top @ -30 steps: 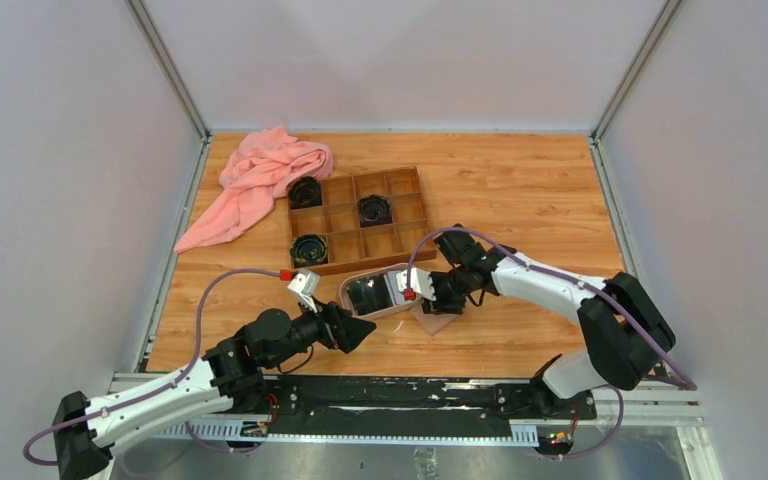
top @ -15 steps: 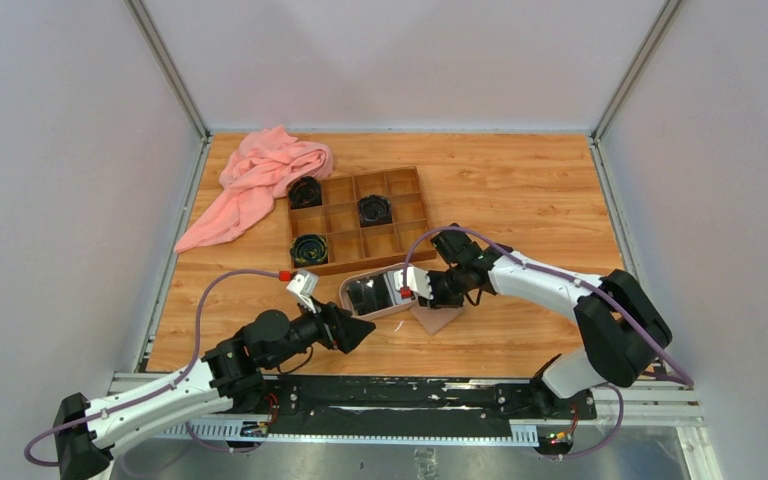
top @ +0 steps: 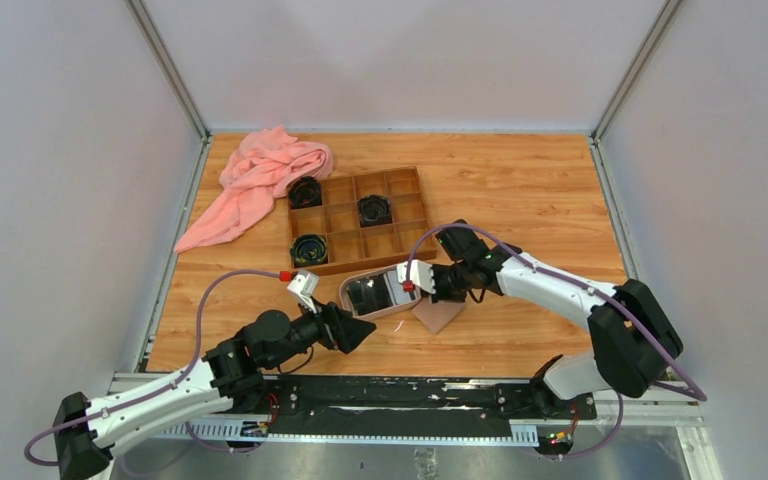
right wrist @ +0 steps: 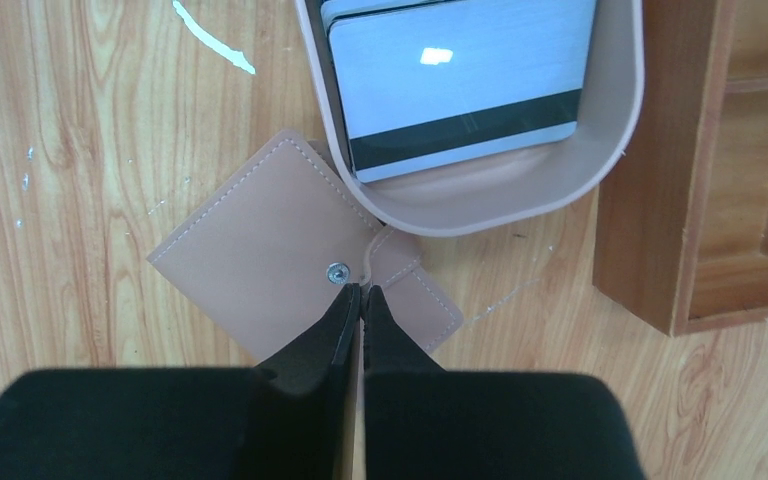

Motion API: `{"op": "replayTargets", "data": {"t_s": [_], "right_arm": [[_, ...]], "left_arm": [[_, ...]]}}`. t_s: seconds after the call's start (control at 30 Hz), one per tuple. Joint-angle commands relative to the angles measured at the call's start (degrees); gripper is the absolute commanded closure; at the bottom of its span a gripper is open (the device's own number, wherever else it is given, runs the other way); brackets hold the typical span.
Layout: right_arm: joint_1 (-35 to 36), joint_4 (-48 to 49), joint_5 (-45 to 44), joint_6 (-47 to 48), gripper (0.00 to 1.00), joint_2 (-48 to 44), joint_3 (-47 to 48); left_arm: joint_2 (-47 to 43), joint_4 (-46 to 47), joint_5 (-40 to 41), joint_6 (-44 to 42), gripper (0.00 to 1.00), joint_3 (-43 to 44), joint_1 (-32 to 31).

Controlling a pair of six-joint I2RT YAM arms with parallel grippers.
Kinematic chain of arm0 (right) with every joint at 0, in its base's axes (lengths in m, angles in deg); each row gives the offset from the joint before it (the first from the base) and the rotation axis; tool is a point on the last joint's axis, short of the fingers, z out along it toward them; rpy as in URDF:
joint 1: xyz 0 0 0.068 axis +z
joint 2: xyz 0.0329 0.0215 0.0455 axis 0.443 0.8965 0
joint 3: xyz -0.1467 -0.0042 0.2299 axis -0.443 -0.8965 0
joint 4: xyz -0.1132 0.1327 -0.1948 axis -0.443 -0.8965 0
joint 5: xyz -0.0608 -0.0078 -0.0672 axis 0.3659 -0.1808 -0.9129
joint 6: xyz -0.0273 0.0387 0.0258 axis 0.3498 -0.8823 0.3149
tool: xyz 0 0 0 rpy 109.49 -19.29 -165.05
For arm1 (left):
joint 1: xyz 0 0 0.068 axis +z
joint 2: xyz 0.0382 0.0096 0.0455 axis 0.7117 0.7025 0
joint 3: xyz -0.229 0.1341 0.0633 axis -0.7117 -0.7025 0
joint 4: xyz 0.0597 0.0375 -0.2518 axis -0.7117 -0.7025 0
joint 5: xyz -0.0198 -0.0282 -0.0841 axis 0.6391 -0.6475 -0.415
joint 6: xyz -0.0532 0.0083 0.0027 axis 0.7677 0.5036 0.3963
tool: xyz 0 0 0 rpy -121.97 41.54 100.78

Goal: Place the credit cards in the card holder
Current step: Open the card holder at the center of the board.

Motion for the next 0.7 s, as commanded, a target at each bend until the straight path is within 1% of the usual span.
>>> {"op": "replayTargets", "data": {"t_s": [0.0,0.17,0.27,0.5,0.67], "right_arm": [[-1.78,-5.58,1.29,-1.4,1.0,-2.98,1.72],[-3.93,-8.61,-0.78,-0.33,1.0,-3.86,2.6],[-6.46,-10.56,-1.7,-0.3,1.0,-3.7,3.46],[-15.1,-16.44,6.62,-2.2,1.0,-4.43,5.76],[-17.64,-19.04,8.18,-2.76,1.0,-3.51,6.26]], "left_arm": [[1.27,1.39,0.08,0.38,0.02,0.46,-0.44],[2.28,1.43,-0.18,0.38,0.02,0.9,-0.43],[2.34,1.52,-0.27,0.46,0.02,1.15,-0.43],[4.19,3.12,-1.05,0.96,0.02,1.89,-0.43],[9.29,5.33,-2.19,1.44,0.02,3.33,-0.59]]}}
